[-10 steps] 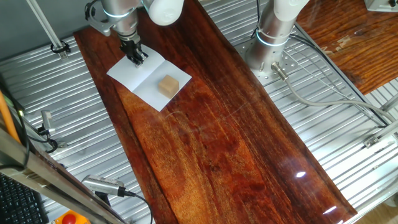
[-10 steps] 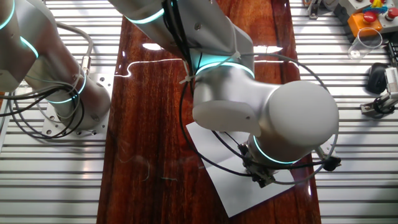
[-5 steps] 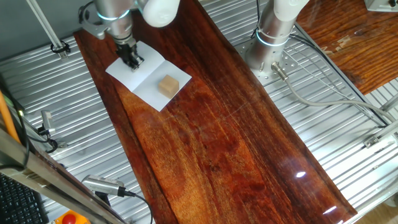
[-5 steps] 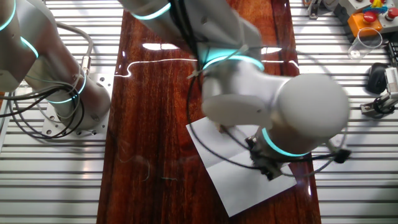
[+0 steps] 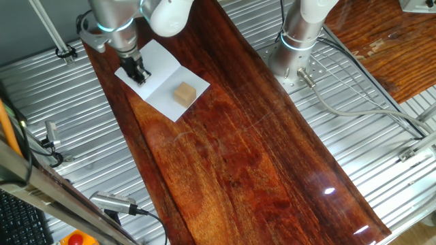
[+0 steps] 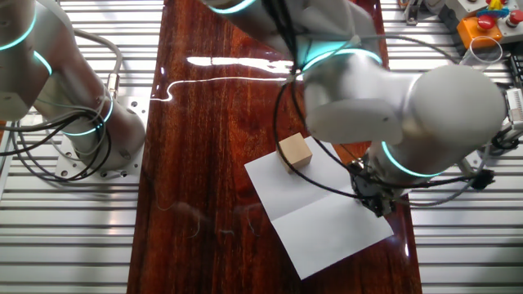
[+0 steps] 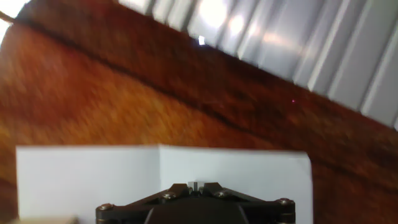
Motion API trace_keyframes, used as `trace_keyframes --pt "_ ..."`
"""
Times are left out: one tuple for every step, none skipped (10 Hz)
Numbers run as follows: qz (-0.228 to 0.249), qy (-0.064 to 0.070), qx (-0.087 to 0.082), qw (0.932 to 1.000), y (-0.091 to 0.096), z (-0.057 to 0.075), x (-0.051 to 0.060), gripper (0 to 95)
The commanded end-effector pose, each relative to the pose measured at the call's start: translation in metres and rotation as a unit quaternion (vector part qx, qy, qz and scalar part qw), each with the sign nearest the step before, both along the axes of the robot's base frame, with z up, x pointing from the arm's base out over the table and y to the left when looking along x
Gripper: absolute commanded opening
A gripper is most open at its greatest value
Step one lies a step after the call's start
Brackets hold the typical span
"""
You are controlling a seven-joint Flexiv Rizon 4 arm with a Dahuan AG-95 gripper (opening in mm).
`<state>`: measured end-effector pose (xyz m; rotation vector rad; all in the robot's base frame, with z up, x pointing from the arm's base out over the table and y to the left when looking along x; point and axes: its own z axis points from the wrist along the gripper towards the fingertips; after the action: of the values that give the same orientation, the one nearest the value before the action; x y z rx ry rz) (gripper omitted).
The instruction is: Unfold a piece of paper
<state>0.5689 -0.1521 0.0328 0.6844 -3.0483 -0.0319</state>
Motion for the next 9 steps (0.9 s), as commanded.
trace_keyframes --pt "0.003 0.001 -0.005 1.0000 -0.0005 0.0007 -0.0025 0.0" --pt "0.003 0.000 -0.005 1.0000 -0.0005 0.0007 -0.0025 0.0" --pt "0.004 0.000 -0.005 1.0000 -0.0005 0.0007 -0.0025 0.0" --pt "0.005 0.000 -0.005 1.0000 -0.0005 0.0007 -0.0025 0.0" --pt "0.005 0.000 -0.006 1.0000 -0.0005 0.0007 -0.0025 0.0" --pt "0.006 0.000 -0.006 1.0000 -0.0005 0.0007 -0.0025 0.0" --pt "0.005 0.000 -0.007 1.0000 -0.0005 0.0007 -0.0025 0.0" --pt "0.004 0.000 -0.012 0.9999 -0.0005 0.0007 -0.0025 0.0" --pt "0.004 0.000 -0.014 0.9999 -0.0005 0.0007 -0.0025 0.0"
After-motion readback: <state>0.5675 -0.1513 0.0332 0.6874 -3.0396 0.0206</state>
